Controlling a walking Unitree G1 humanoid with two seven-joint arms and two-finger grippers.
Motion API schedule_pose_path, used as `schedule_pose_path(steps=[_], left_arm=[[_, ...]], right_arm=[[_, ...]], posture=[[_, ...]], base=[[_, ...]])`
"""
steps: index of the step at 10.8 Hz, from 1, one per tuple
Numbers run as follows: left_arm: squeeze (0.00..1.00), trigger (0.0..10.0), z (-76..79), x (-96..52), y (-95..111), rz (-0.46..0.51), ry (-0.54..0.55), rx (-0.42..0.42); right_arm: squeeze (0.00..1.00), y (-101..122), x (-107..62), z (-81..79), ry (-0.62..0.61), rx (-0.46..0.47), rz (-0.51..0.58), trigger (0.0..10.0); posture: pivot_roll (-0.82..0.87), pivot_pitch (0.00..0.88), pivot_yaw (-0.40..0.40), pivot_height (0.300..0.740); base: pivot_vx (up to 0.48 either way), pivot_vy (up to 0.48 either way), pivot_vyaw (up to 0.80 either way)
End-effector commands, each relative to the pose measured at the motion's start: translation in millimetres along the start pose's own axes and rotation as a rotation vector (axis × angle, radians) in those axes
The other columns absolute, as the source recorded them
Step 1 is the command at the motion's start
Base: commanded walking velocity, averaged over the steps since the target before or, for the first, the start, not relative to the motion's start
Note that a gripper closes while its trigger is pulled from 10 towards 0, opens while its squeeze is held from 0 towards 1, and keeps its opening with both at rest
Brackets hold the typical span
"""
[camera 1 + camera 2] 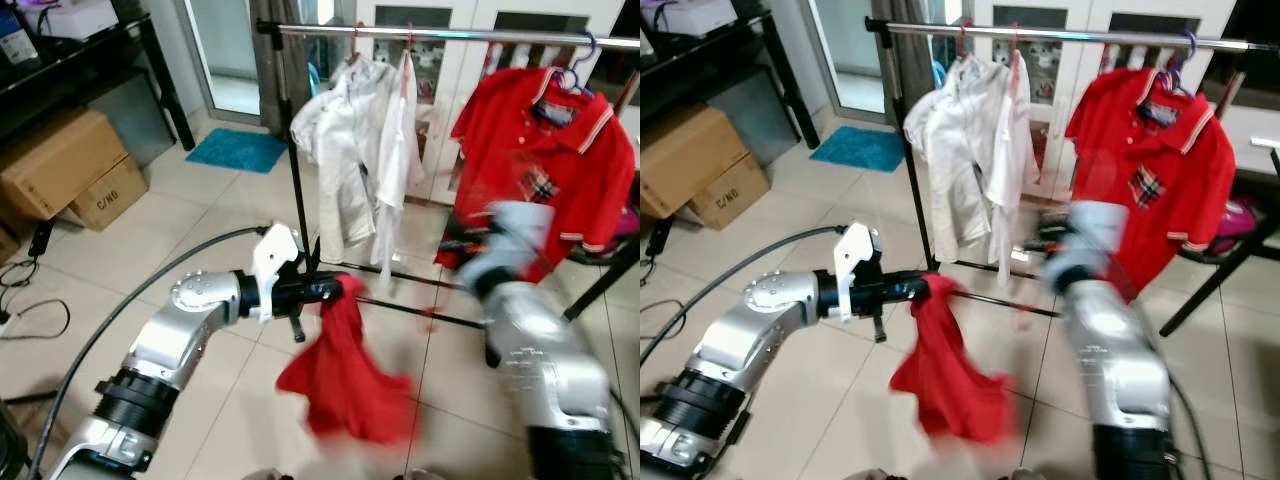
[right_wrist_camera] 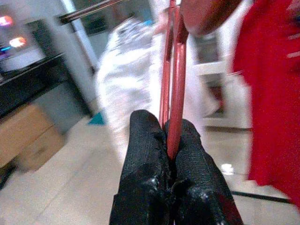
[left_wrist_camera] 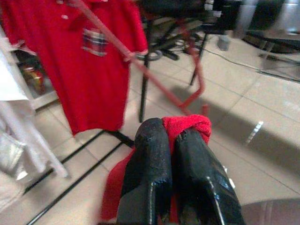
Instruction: Hang hanger
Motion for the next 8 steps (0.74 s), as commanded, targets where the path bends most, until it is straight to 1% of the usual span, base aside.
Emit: schedule_pose_path(steps=[1,2,3,4,5,6,7,8], left_arm=[[0.0,0.0,-18.5,-6.7,1,0.013,0.185,-0.005],[0.0,0.0,-22.8,-10.2,-1,0.025,0.261,-0.039],[0.0,10.0,-27.5,-24.8,-7,0.027,0.415,-0.169],[0.0,10.0,-28.7,-29.5,-11,0.02,0.483,-0.191],[0.0,10.0,-30.5,-35.3,-18,-0.012,0.637,-0.209],[0.0,10.0,-27.5,-39.0,-22,-0.04,0.725,-0.218],[0.0,10.0,-18.4,-44.2,-27,-0.084,0.773,-0.22],[0.0,10.0,-10.0,-50.7,-29,-0.113,0.802,-0.202]], right_arm=[[0.0,-9,-6.7,8.4,-0.05,-0.041,-0.026,0.0],[0.0,-15,-12.2,13.7,-0.074,-0.051,-0.058,4.6],[0.0,-27,-27.5,16.6,-0.099,-0.07,-0.113,10.0],[0.0,-32,-36.0,14.1,-0.107,-0.074,-0.142,10.0],[0.0,-43,-43.8,12.2,-0.114,-0.106,-0.171,10.0],[0.0,-46,-47.8,9.7,-0.104,-0.129,-0.18,10.0],[0.0,-42,-49.1,4.8,-0.077,-0.136,-0.183,10.0],[0.0,-37,-48.7,-0.2,-0.049,-0.148,-0.188,10.0]], posture=[[-0.19,0.0,0.122,0.74],[-0.19,0.0,0.121,0.74],[-0.2,0.0,0.108,0.74],[-0.18,0.0,0.093,0.74],[-0.15,0.0,0.074,0.74],[-0.14,0.0,0.064,0.74],[-0.12,0.0,0.035,0.74],[-0.09,0.0,0.001,0.74]], base=[[0.0,0.0,0.0],[0.0,0.0,0.0],[0.0,0.0,0.0],[0.0,0.0,0.0],[0.0,0.0,-0.76],[0.0,0.0,-0.76],[0.0,0.0,-0.76],[0.0,0.0,-0.75]])
Point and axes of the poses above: a point about 5 cm out from each wrist's last joint towards the gripper, its own x axis pointing out of the wrist towards the gripper, its own y axis along the axis of the wrist's last joint, z = x × y, the point moved 1 cm from there along x, pointing out of the wrist towards the gripper, and after that the axes turned 12 degrees about x, right-handed, at the moved point
